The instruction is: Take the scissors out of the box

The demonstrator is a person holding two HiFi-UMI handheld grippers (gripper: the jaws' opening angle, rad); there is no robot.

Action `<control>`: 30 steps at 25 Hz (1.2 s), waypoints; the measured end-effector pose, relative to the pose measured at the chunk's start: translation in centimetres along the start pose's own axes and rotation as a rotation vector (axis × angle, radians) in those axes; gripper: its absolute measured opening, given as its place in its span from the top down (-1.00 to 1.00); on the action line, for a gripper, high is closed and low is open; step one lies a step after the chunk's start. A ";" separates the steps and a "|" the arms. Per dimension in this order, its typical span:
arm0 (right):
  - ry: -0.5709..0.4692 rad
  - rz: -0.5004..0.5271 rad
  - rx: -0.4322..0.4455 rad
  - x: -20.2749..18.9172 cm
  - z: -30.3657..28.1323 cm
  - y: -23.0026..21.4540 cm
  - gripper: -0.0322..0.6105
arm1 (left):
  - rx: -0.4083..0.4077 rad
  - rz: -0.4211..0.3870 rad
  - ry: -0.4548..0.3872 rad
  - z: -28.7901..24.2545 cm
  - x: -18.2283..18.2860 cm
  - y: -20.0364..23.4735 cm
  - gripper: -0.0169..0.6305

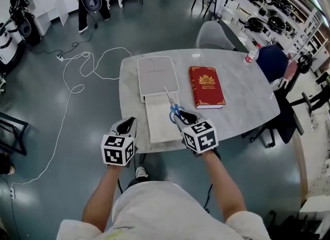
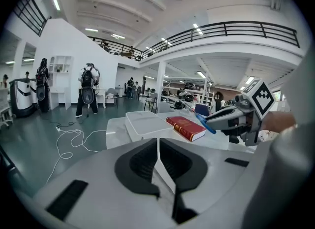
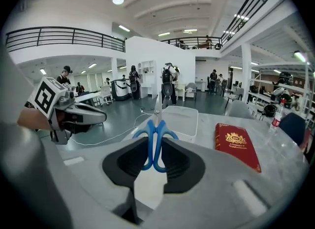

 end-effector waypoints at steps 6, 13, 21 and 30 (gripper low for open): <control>-0.120 0.001 -0.009 2.0 2.8 -0.1 0.62 | 0.036 -0.008 -0.012 1.8 0.1 -1.4 0.89; -0.267 -0.028 -0.022 3.5 5.9 0.0 0.62 | 0.081 -0.019 -0.034 3.9 0.4 -2.4 0.89; -0.324 -0.038 -0.025 3.9 7.6 0.3 0.62 | 0.124 -0.021 -0.052 5.6 0.7 -2.5 0.89; -0.335 -0.030 -0.038 3.8 8.3 -0.4 0.62 | 0.129 -0.024 -0.059 5.3 0.9 -3.0 0.89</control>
Point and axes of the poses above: the fingertips, and each gripper's own axes: z backward along the fingers, y to its left, x out of its top, the point moved 5 cm from there along z, backward along the fingers, and after that the axes turned 10 degrees about -y, right-handed, at the moved point
